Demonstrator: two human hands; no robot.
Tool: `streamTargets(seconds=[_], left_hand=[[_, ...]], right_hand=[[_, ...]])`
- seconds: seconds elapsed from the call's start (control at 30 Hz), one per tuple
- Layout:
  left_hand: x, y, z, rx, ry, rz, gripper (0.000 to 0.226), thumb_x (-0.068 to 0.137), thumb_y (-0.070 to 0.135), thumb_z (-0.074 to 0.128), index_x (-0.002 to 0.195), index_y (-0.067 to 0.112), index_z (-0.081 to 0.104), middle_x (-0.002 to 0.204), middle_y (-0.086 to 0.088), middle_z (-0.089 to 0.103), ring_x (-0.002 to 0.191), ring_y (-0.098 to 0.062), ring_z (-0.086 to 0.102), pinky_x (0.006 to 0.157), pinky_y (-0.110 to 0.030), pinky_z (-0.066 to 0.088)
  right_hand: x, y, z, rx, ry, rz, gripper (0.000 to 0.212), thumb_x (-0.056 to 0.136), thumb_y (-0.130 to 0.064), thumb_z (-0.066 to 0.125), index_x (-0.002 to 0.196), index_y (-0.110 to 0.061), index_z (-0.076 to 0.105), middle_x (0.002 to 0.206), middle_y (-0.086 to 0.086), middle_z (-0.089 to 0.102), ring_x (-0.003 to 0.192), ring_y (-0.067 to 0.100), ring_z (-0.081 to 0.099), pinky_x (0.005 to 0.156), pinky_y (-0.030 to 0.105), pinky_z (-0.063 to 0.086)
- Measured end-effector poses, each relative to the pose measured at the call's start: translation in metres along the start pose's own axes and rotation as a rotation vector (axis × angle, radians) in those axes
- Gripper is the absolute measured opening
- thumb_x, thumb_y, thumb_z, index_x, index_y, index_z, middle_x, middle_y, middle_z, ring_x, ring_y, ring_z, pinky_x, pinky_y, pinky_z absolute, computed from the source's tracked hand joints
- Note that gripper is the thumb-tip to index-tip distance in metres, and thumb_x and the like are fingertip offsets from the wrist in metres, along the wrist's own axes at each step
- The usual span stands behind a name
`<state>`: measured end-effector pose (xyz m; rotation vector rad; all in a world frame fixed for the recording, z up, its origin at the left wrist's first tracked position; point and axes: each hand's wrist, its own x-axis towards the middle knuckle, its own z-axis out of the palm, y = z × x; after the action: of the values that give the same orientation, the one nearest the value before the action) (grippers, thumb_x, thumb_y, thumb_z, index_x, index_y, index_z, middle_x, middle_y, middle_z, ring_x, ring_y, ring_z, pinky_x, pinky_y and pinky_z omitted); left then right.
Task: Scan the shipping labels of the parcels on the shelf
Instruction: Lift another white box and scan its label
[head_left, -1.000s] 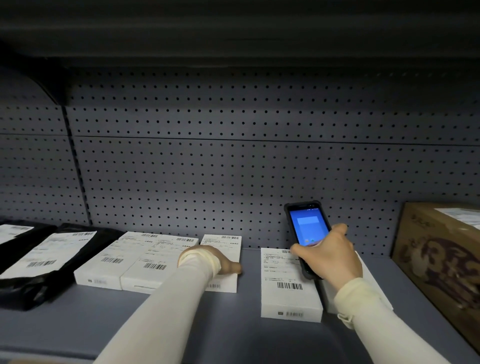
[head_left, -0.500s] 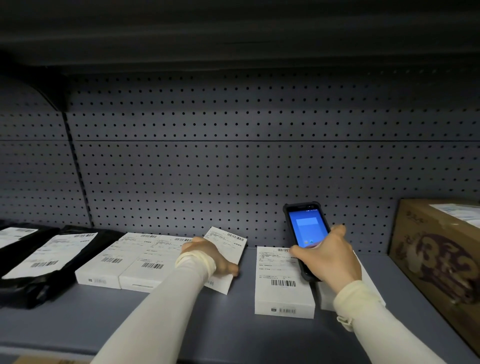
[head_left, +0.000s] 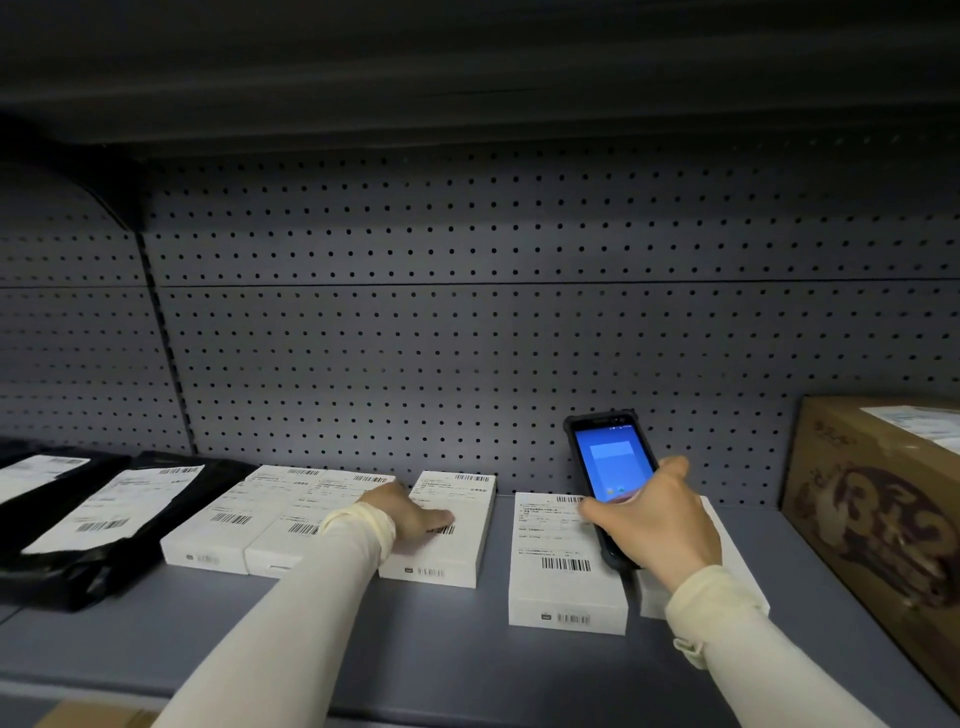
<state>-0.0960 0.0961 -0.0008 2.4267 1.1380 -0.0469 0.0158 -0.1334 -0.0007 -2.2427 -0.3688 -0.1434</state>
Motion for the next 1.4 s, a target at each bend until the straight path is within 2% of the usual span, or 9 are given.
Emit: streamTargets(seconds=[0.23, 0.47, 0.67, 0.73, 0.87, 1.03, 1.17, 1.27, 1.4], left_hand=[[-0.004, 0.016, 0.012, 0.175, -0.073, 0.003, 0.098, 0.068, 0.076, 0.056, 0.143, 0.016, 0.035, 0.151, -0.002, 0.032, 0.134, -0.023, 0.041, 0.109, -0.032, 0.033], [-0.001, 0.026, 0.016, 0.174, -0.045, -0.037, 0.102, 0.043, 0.076, 0.062, 0.122, 0.013, 0.051, 0.116, -0.004, 0.043, 0.096, -0.024, 0.053, 0.093, -0.034, 0.048], [0.009, 0.028, 0.024, 0.139, -0.011, -0.02, 0.126, 0.023, 0.086, 0.057, 0.125, 0.012, 0.049, 0.103, -0.002, 0.044, 0.108, -0.022, 0.052, 0.099, -0.032, 0.045], [0.009, 0.022, 0.022, 0.016, -0.017, 0.002, 0.108, 0.046, 0.086, 0.057, 0.125, 0.013, 0.055, 0.12, -0.003, 0.053, 0.115, -0.022, 0.053, 0.103, -0.031, 0.042], [0.008, 0.012, 0.012, -0.253, 0.041, -0.012, 0.059, 0.097, 0.049, 0.032, 0.136, 0.006, 0.047, 0.137, -0.01, 0.052, 0.125, -0.027, 0.049, 0.104, -0.028, 0.035], [0.016, -0.005, 0.011, -0.714, 0.011, 0.001, 0.044, 0.083, 0.034, 0.058, 0.108, -0.002, 0.059, 0.116, -0.012, 0.065, 0.102, -0.029, 0.063, 0.1, -0.036, 0.045], [0.008, -0.014, 0.015, -1.105, 0.025, 0.07, 0.013, 0.094, 0.003, 0.051, 0.104, -0.005, 0.052, 0.102, -0.021, 0.067, 0.088, -0.031, 0.065, 0.088, -0.047, 0.051], [0.004, -0.019, 0.015, -1.129, 0.042, 0.181, 0.037, 0.09, -0.006, 0.054, 0.125, 0.003, 0.046, 0.088, -0.011, 0.065, 0.081, -0.03, 0.065, 0.076, -0.042, 0.052], [0.001, -0.029, 0.01, -1.132, 0.044, 0.262, 0.095, 0.077, -0.019, 0.059, 0.149, 0.028, 0.017, 0.091, -0.01, 0.063, 0.1, -0.034, 0.063, 0.091, -0.049, 0.049]], right_hand=[[0.002, 0.002, 0.002, -0.005, -0.002, 0.0, 0.067, 0.062, -0.042, 0.08, 0.098, -0.015, 0.031, 0.089, 0.002, 0.068, 0.082, 0.023, 0.062, 0.056, 0.03, 0.042], [0.005, 0.003, -0.002, -0.002, 0.005, -0.007, 0.068, 0.062, -0.041, 0.081, 0.096, -0.016, 0.027, 0.089, 0.002, 0.068, 0.084, 0.022, 0.061, 0.06, 0.032, 0.045], [0.007, 0.003, -0.003, 0.005, 0.014, -0.016, 0.069, 0.063, -0.04, 0.08, 0.097, -0.017, 0.025, 0.091, 0.003, 0.067, 0.085, 0.022, 0.062, 0.059, 0.031, 0.044], [0.007, 0.003, -0.003, 0.012, 0.009, -0.018, 0.069, 0.062, -0.039, 0.08, 0.097, -0.017, 0.025, 0.09, 0.003, 0.067, 0.085, 0.022, 0.062, 0.062, 0.032, 0.047], [0.007, 0.002, -0.003, 0.031, 0.002, -0.006, 0.067, 0.061, -0.039, 0.079, 0.098, -0.016, 0.029, 0.09, 0.003, 0.067, 0.084, 0.023, 0.063, 0.065, 0.033, 0.05], [0.005, -0.001, 0.001, 0.054, 0.001, -0.009, 0.064, 0.063, -0.037, 0.08, 0.097, -0.013, 0.031, 0.089, 0.001, 0.067, 0.081, 0.02, 0.063, 0.056, 0.029, 0.042], [0.002, -0.005, 0.005, 0.062, -0.007, -0.034, 0.064, 0.064, -0.036, 0.08, 0.095, -0.013, 0.03, 0.086, -0.001, 0.067, 0.08, 0.019, 0.063, 0.061, 0.032, 0.047], [-0.002, -0.008, 0.007, 0.046, -0.03, -0.056, 0.068, 0.063, -0.038, 0.081, 0.096, -0.016, 0.026, 0.089, 0.0, 0.067, 0.083, 0.019, 0.063, 0.064, 0.033, 0.049], [-0.007, -0.012, 0.009, 0.046, -0.041, -0.064, 0.067, 0.062, -0.04, 0.08, 0.097, -0.017, 0.027, 0.092, 0.001, 0.066, 0.083, 0.021, 0.063, 0.068, 0.035, 0.053]])
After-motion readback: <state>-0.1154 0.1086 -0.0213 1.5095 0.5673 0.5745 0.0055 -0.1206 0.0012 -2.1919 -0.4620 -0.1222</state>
